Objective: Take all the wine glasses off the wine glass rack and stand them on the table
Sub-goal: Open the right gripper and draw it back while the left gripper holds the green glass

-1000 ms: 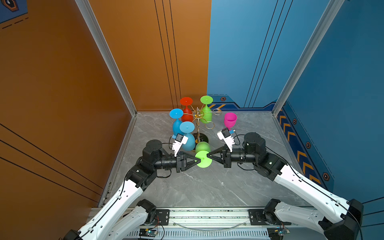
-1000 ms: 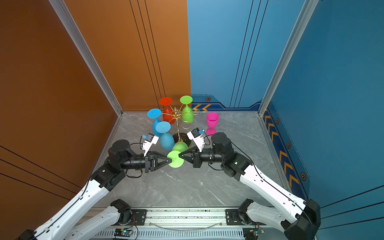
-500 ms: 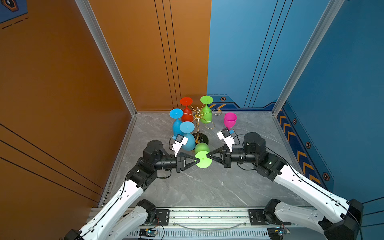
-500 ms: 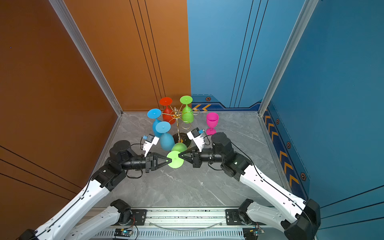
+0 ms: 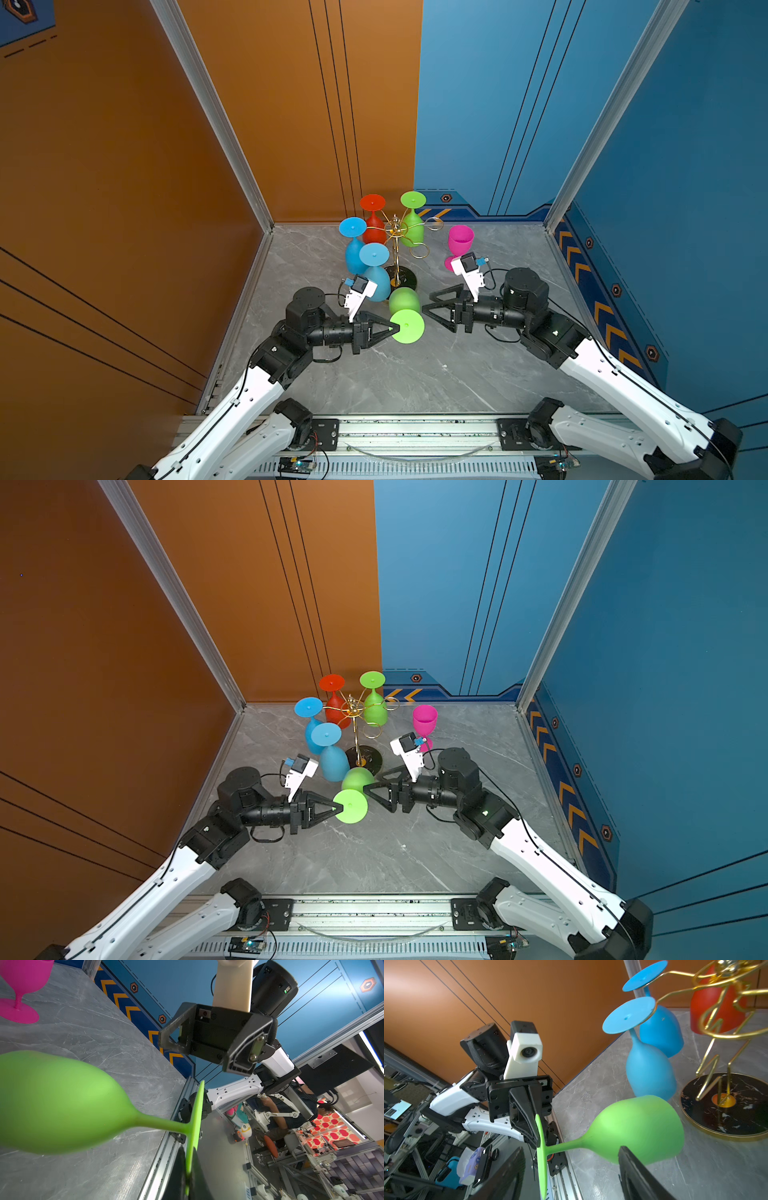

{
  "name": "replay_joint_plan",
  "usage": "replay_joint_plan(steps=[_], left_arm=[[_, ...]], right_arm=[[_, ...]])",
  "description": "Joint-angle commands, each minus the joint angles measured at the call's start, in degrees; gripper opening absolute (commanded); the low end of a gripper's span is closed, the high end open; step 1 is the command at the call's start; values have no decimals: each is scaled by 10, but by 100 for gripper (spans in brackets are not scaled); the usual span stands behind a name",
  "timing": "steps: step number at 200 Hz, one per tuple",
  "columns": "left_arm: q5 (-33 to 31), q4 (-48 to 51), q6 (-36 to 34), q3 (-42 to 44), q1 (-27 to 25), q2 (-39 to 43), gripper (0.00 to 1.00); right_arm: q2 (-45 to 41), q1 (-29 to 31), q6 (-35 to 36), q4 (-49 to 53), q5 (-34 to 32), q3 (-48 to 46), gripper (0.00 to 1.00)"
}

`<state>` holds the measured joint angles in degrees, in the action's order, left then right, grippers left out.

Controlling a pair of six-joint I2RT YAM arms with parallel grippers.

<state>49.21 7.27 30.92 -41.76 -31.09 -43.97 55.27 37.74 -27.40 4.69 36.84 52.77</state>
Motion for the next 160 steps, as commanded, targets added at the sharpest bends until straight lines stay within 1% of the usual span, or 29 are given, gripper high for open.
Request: replay_joint_plan(steps=[1,29,56,78,93,119,135,160], left_arm=[[-63,62,-76,-2,-19,16,0],[-102,69,-124,2,-55,33,0],[-182,82,-199,7,-114,60,0],[-247,109,-266,8,-157,71,0],[-267,133,-303,4,-176,69,0],[-323,169,-344,-6,-206,58,0],[-365,177,-374,-6,-229,56,0],[-413,180,-413,-3,-264,56,0]], right_arm=[[-19,-17,-13,3,-30,-14,77],[-14,-65,-72,2,-19,-25,79],[-3,-104,-109,4,-12,-39,79],[1,-115,-114,11,-11,-43,79],[4,-120,-114,22,-13,-40,80],[15,-137,-115,49,-13,-33,80],[21,-145,-117,56,-13,-35,80],[27,-152,-121,62,-9,-34,80]])
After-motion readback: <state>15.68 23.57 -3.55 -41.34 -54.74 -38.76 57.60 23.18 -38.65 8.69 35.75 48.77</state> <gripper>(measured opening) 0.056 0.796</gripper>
